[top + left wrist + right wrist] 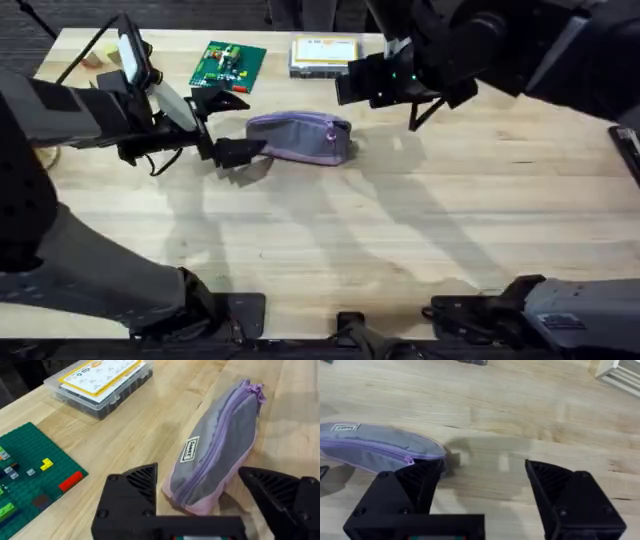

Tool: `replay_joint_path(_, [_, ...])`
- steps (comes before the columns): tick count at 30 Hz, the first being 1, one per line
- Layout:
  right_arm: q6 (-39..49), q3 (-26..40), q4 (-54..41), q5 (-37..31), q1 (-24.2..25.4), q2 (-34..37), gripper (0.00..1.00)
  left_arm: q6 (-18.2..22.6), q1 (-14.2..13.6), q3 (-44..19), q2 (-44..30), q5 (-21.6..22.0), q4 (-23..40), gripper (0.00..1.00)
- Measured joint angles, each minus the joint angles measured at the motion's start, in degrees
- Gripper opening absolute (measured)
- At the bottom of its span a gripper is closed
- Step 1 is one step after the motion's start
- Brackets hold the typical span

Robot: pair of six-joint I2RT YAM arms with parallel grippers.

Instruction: Unzip the bag, pick up the pens from the table one at a time and place them inside, then zip the bag closed.

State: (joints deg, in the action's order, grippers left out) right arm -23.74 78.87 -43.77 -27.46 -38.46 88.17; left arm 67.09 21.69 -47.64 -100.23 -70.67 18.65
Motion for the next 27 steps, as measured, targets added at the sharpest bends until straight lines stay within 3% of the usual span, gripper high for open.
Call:
replay_joint_path(9, [0.0, 0.0, -3.6, 0.0, -1.4, -3.2, 0.998, 0.0, 0.0, 0.0, 1.2, 1.3, 2.4, 0.992])
replay_joint_path(20, [0.0, 0.0, -11.4, -0.6, -1.4, -11.4, 0.998, -0.3, 0.0, -3.3, 19.8, 10.9, 15.3, 0.992])
replay_joint_path(27, [0.0, 0.0, -17.3, -5.1, -1.4, -17.7, 0.998, -8.3, 0.0, -3.4, 32.0, 16.1, 17.3, 0.992])
